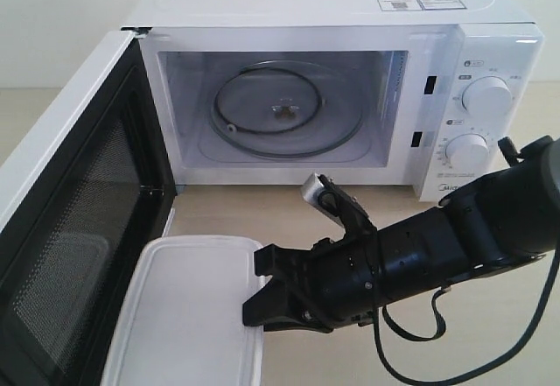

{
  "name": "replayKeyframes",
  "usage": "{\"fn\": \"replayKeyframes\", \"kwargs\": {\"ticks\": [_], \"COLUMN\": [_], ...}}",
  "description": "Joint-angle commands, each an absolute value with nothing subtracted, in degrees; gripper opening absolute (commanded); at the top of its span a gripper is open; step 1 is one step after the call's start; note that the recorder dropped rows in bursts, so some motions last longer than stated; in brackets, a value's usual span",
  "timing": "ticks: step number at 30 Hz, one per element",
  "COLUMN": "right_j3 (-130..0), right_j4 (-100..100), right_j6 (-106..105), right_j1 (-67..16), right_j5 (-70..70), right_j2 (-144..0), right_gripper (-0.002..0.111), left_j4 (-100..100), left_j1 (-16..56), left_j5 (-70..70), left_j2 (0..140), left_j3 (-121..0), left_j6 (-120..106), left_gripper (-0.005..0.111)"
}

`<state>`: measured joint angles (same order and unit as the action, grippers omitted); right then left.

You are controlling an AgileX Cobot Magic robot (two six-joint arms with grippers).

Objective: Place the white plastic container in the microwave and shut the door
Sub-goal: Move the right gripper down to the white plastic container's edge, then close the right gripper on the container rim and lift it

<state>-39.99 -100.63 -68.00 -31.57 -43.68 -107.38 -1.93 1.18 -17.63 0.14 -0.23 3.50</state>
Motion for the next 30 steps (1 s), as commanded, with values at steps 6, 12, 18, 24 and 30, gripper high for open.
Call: {"fn": "replayKeyframes", "kwargs": {"ticks": [6,12,18,24,30], "right_j3": [-40.07,-40.07,-39.96,-36.61,-31.60], "right_j4": [-99.95,-99.95,-97.32,-95.60,-96.01], "right_j6": [-70.10,-68.10,-61.21,-57.78,-56.85], "right_j1": [-32.02,-32.02,-32.02,-32.02,-32.02], "right_j5": [-42.40,-40.99,-36.22,-29.89,-28.21], "right_j2": [-105.93,-97.98,-89.73,-81.60,-74.12], "right_gripper": [0.000,0.000,0.000,0.000,0.000], "left_j4": [-1.32,-1.32,-1.32,-1.32,-1.32], "left_j1": [1.24,1.24,1.24,1.24,1.24], "left_j5": [-17.45,-17.45,-17.45,-17.45,-17.45], "left_j2": [0.00,0.00,0.00,0.00,0.00], "left_j3": [0.00,0.00,0.00,0.00,0.00], "left_j6": [3.41,3.41,3.41,3.41,3.41], "left_gripper": [0.004,0.004,0.004,0.004,0.004]}}
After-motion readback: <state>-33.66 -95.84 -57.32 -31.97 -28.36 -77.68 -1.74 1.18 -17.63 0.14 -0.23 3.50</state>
